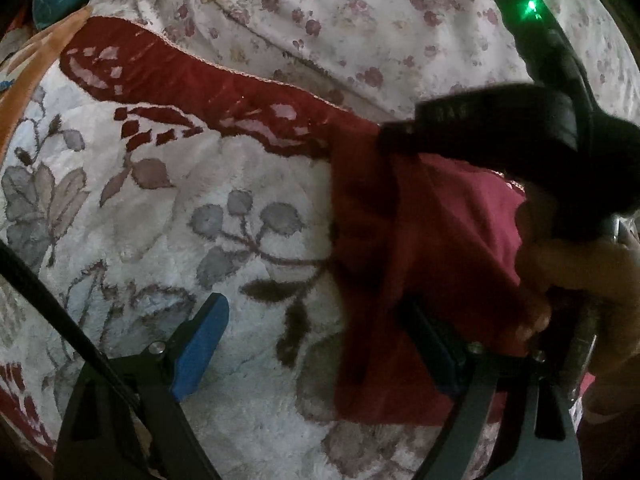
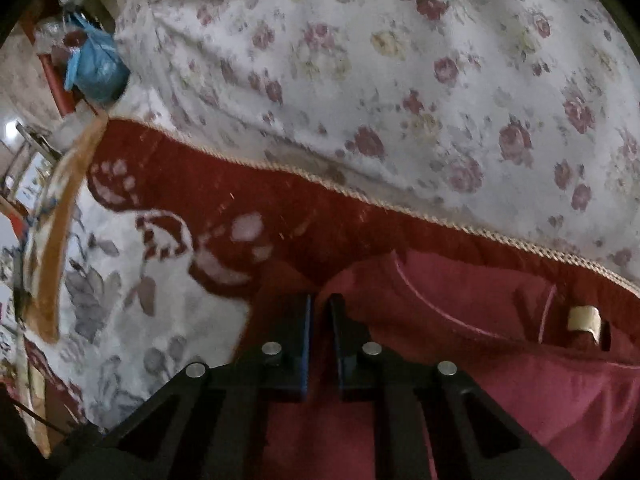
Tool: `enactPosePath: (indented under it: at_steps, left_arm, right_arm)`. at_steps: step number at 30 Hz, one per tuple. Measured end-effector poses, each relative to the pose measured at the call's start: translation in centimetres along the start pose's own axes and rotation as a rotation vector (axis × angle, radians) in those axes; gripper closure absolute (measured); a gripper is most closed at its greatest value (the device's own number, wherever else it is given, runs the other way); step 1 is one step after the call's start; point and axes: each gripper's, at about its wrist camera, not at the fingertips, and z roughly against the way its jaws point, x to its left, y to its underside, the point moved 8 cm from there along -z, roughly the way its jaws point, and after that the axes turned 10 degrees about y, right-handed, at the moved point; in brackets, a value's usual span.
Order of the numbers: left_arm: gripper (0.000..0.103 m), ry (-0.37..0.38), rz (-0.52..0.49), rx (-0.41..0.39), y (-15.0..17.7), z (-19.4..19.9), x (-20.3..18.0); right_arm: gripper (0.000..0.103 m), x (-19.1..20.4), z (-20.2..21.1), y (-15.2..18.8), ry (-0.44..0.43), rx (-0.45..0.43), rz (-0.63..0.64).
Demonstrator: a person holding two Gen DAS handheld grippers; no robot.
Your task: Fold small clothes
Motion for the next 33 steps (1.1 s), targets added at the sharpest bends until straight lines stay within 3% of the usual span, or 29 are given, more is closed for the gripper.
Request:
enactPosePath:
  at_steps: [4, 7, 9, 13, 19, 23, 29, 30, 33]
  left_arm:
    - [0.015, -0.025, -0.026, 0.001, 0.1, -0.4, -0.2]
    - [0.015, -0.014, -0.012, 0.005, 0.2, -0.5, 0.1]
    - [0.015, -0.01, -0.004, 0.005, 0.2, -0.4, 0.2]
    - [0.015, -0.009, -0.001, 0.003, 0.2, -0.3, 0.0]
    - [0.015, -0.009, -0.009, -0.004, 0.4, -0.3, -0.1]
    - [0.015, 0.06, 0.0, -0.06, -0.2, 0.8, -1.0]
    - [0.015, 0.143, -0.032, -0.141, -1.0, 1.9, -3.1]
    - [0.015, 0.141, -0.039, -0.14, -1.0, 1.8, -3.3]
    - [0.015, 0.117, -0.045, -0.128, -1.1, 1.2, -3.6]
  right_arm:
    - [0.093, 0.8, -2.0, 0.2, -0.043, 0.032, -0.003]
    - [0.086, 0.3, -0.3, 0.3, -0.12, -0.001, -0.048]
    - [0.06, -1.4, 2.3, 0.6, -0.155, -0.053, -0.093]
    - [0.056, -5.2, 5.2, 2.0, -0.041, -0.123, -0.107]
    - [0.056, -5.7, 0.6, 3.5, 0.076, -0.045, -0.063]
    - [0.056, -5.5, -0.1, 2.3, 0.144, -0.102, -0.043]
    - [0.053, -8.0, 4.9, 4.3, 0.086, -0.138, -0.081]
    - [0.047, -9.2, 6.1, 5.1, 0.105, -0.151, -0.091]
    - [0.045, -13.9, 8.9, 7.4, 0.203, -0.164, -0.139]
